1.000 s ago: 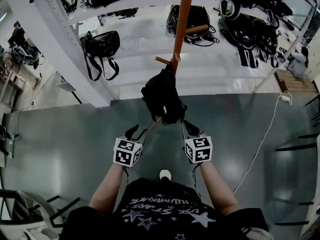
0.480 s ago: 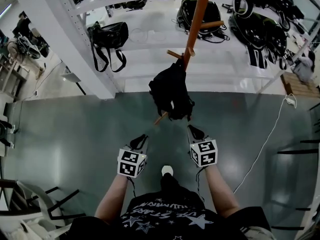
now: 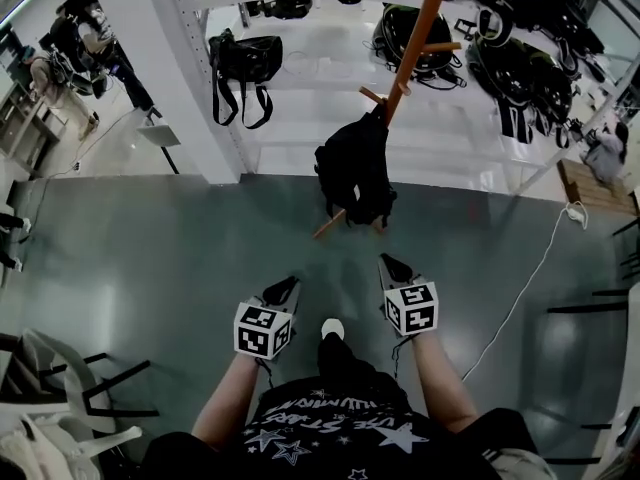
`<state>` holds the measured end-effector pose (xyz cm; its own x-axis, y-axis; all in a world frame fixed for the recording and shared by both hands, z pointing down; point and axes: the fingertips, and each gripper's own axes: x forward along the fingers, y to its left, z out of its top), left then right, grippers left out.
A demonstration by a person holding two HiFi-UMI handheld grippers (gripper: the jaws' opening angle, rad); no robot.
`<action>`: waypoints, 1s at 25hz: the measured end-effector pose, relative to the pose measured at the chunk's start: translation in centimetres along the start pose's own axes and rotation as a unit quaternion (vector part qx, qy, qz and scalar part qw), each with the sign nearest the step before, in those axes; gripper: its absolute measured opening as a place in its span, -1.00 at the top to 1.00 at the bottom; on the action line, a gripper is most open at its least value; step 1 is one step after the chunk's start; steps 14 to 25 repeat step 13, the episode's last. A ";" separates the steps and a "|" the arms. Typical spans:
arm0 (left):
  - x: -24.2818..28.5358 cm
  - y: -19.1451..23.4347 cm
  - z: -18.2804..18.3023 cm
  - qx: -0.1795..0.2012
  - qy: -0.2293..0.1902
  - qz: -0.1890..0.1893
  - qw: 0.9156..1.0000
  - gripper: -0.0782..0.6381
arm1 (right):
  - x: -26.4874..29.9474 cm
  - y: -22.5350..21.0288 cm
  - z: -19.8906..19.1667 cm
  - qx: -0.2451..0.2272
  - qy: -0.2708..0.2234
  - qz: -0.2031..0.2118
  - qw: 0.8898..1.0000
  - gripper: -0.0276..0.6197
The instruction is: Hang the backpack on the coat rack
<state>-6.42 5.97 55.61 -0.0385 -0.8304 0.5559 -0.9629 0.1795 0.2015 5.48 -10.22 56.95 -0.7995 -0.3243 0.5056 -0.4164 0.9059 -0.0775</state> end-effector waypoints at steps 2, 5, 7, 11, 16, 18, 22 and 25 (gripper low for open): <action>-1.5 -0.7 -0.5 0.000 -0.008 0.000 1.000 0.64 | -1.3 1.1 -0.4 -0.002 0.000 0.000 1.000 0.88; -3.7 -1.7 -1.8 -0.003 -0.017 -0.001 1.000 0.64 | -3.3 2.8 -1.1 -0.005 -0.003 0.000 1.000 0.88; -5.3 -2.4 -2.9 -0.002 -0.019 -0.001 1.000 0.64 | -4.8 3.8 -1.5 -0.008 -0.005 -0.001 1.000 0.88; -8.7 -3.5 -4.8 0.004 -0.024 0.000 1.000 0.64 | -7.9 5.7 -2.6 -0.011 -0.009 -0.005 1.000 0.88; -10.5 -4.0 -5.4 0.011 -0.029 0.000 1.000 0.64 | -9.5 6.8 -3.1 -0.013 -0.010 -0.007 1.000 0.88; -10.5 -4.0 -5.4 0.011 -0.029 0.000 1.000 0.64 | -9.5 6.8 -3.1 -0.013 -0.010 -0.007 1.000 0.88; -10.5 -4.0 -5.4 0.011 -0.029 0.000 1.000 0.64 | -9.5 6.8 -3.1 -0.013 -0.010 -0.007 1.000 0.88; -10.5 -4.0 -5.4 0.011 -0.029 0.000 1.000 0.64 | -9.5 6.8 -3.1 -0.013 -0.010 -0.007 1.000 0.88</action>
